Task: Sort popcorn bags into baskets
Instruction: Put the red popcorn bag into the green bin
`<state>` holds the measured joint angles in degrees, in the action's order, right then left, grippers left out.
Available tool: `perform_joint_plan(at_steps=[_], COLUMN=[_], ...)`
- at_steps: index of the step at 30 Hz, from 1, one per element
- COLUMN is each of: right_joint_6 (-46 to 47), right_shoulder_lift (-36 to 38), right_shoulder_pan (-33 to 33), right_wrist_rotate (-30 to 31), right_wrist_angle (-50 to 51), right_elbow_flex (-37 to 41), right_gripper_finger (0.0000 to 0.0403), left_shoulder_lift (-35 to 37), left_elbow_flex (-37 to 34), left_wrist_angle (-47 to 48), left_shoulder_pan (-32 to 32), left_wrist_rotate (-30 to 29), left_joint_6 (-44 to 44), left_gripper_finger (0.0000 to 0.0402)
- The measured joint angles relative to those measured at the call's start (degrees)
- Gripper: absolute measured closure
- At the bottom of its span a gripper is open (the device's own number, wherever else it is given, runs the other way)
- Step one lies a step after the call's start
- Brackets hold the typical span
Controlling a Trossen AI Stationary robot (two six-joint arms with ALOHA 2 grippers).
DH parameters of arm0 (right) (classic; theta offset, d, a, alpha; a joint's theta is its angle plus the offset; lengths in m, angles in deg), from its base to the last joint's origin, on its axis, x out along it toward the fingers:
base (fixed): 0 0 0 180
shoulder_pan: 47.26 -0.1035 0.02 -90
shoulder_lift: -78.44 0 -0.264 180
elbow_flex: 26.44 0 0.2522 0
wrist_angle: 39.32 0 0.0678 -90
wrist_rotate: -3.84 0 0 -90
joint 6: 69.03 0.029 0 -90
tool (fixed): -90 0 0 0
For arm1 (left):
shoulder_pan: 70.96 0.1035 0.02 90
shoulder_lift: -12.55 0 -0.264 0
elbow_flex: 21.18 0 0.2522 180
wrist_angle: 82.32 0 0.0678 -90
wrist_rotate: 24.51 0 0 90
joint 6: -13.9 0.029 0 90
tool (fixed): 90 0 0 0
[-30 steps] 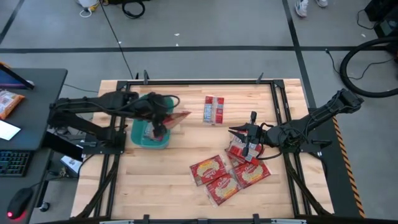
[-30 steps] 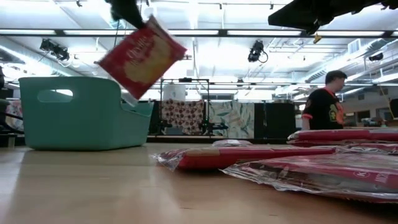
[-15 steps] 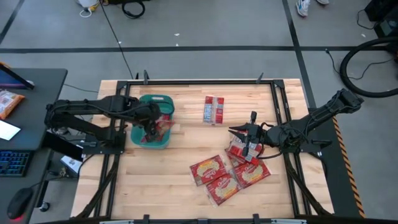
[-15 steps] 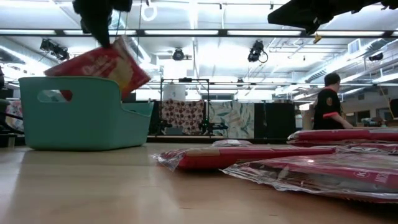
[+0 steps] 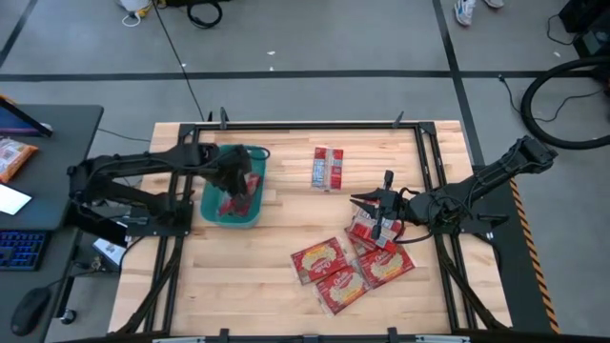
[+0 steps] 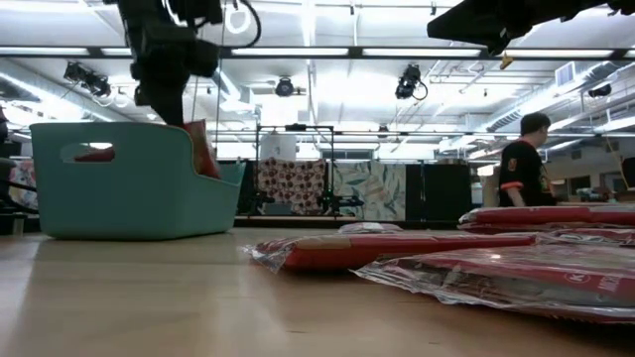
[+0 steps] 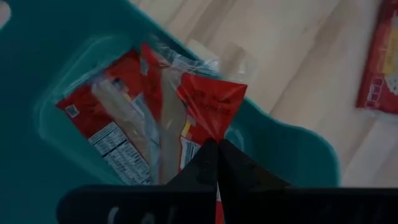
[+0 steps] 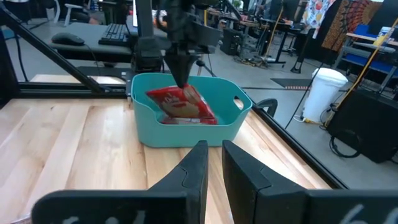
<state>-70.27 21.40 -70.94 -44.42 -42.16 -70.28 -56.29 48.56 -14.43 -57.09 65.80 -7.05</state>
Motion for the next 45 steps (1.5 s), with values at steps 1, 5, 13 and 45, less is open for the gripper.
perform_joint_plan(at_steps=[1, 5, 13, 45], right_joint_6=[0.0, 0.0, 0.0, 0.3], right_shoulder_lift=[0.0, 0.0, 0.0, 0.0], right_shoulder_pan=[0.0, 0.0, 0.0, 0.0], right_wrist_rotate=[0.0, -0.5, -1.0, -1.3], right_wrist_angle=[0.0, 0.0, 0.1, 0.0], right_elbow_flex=[0.0, 0.0, 0.0, 0.3], right_gripper_finger=[0.035, 0.035, 0.035, 0.035], left_shoulder_lift=[0.0, 0.0, 0.0, -0.2], left_elbow_flex=[-0.4, -1.4, 0.5, -1.2], left_wrist_angle=[-0.6, -1.5, -3.8, -1.0], left_shoulder_pan=[1.0, 4.4, 7.0, 22.4], left_wrist_rotate=[0.5, 1.0, 6.7, 14.8], left_joint_6=[0.5, 1.2, 2.2, 2.2], left_gripper_finger=[0.0398, 0.0398, 0.0397, 0.0397])
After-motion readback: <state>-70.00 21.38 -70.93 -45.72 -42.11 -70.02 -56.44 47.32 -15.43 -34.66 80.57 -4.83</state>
